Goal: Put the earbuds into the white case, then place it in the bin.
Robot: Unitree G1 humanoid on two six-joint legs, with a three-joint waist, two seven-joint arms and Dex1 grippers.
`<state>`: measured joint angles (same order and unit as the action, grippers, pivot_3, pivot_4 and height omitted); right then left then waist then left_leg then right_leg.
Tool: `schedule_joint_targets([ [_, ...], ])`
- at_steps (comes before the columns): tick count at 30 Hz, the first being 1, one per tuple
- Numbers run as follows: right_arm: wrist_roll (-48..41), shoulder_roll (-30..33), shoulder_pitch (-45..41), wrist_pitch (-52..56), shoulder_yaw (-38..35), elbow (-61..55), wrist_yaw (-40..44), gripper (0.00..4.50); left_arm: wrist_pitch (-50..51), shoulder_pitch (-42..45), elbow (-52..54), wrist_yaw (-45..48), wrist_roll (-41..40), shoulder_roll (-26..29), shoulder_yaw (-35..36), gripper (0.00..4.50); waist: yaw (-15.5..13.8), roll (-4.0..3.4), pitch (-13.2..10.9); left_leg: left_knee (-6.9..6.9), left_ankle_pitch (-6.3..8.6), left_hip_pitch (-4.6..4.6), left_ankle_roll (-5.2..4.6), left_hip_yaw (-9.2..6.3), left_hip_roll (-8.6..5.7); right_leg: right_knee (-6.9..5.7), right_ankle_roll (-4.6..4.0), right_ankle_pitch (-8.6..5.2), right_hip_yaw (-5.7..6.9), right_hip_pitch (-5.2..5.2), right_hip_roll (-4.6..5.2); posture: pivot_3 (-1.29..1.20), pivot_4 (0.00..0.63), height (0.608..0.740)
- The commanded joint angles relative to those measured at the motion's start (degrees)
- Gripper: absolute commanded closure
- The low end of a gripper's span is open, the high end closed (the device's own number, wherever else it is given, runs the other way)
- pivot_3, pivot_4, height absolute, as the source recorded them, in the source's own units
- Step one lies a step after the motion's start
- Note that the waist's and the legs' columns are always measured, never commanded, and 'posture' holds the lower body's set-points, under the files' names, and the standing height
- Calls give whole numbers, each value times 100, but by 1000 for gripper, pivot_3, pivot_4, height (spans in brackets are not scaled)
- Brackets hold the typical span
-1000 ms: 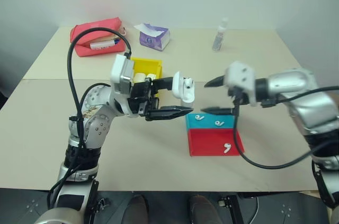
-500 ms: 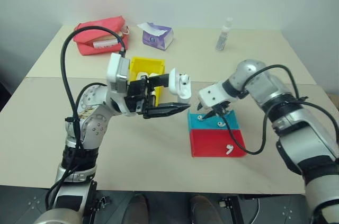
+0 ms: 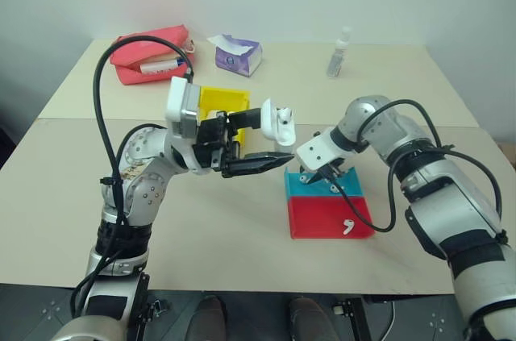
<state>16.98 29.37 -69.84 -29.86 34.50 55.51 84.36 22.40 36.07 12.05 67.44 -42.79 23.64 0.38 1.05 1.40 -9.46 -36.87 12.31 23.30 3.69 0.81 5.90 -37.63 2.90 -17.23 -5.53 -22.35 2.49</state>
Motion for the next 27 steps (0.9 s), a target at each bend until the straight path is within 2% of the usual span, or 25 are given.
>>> schedule_joint_targets([
  [1, 73, -59, -92, -92, -128, 85, -32, 2675, -142, 37, 95, 11, 21, -6, 16, 1641, 4, 0, 0, 0, 0, 0, 0, 0, 0, 0, 0, 0, -1, 0, 0, 0, 150, 740],
  [17, 479, -248, -96, -236, -132, 476, -281, 2675, -221, -597, 737, -127, -99, 123, 147, 1641, 9, -1, 0, -1, -4, -11, 6, 0, 0, -11, 0, 0, -1, 7, 0, 0, 150, 740],
  [25, 562, -305, -78, -279, -153, 532, -262, 2675, -120, -532, 742, -192, -208, 219, 222, 1641, 14, -1, 0, -1, -5, -14, 9, 0, 0, -16, 0, 0, -2, 7, 0, 0, 150, 740],
  [27, 564, -308, -50, -272, -155, 533, -239, 3058, -94, -442, 649, -181, -219, 232, 226, 1641, 14, -1, 0, -1, -6, -14, 10, 0, 0, -16, 0, 0, -2, 7, 0, 0, 150, 740],
])
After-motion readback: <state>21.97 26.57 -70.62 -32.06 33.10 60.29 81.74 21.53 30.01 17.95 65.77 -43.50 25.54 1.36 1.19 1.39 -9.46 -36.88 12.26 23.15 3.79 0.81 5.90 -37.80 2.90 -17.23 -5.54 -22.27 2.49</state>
